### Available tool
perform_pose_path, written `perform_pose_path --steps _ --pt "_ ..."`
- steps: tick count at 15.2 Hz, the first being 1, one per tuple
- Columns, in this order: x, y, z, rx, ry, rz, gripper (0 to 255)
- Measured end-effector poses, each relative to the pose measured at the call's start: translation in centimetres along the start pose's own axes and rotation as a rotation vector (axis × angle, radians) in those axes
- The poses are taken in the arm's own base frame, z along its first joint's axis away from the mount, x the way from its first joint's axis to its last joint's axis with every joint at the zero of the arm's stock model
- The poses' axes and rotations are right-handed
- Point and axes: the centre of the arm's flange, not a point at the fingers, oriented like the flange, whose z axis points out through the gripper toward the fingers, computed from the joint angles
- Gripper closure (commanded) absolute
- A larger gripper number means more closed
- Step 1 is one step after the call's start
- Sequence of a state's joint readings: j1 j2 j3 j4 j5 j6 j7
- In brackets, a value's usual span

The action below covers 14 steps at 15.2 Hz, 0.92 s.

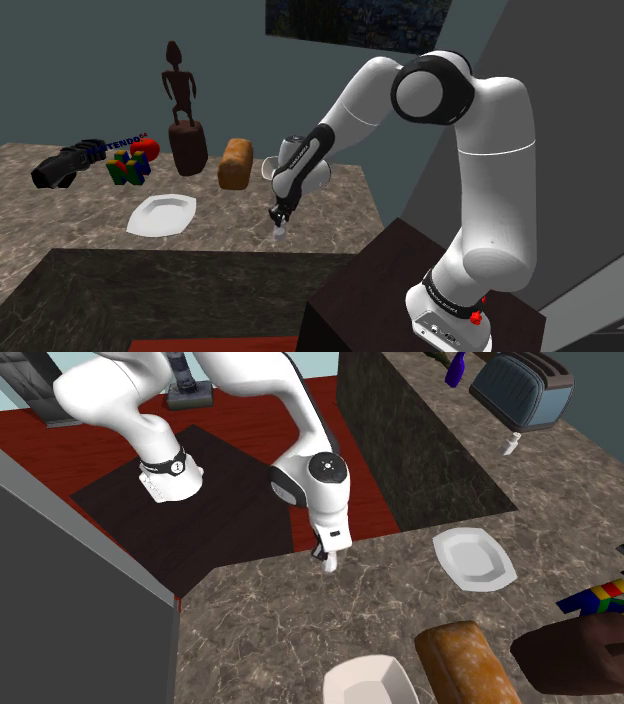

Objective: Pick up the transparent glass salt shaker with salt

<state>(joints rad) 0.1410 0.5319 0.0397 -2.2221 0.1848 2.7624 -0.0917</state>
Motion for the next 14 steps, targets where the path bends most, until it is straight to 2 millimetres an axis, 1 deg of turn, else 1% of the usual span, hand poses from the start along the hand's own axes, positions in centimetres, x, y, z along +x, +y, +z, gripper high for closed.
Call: perform_pose_path --steps 12,14 --pt "0.2 -0.4 -6.3 0.0 0.0 0.0 255" --pt "0.1 -0.6 -7.0 0.0 0.0 0.0 255"
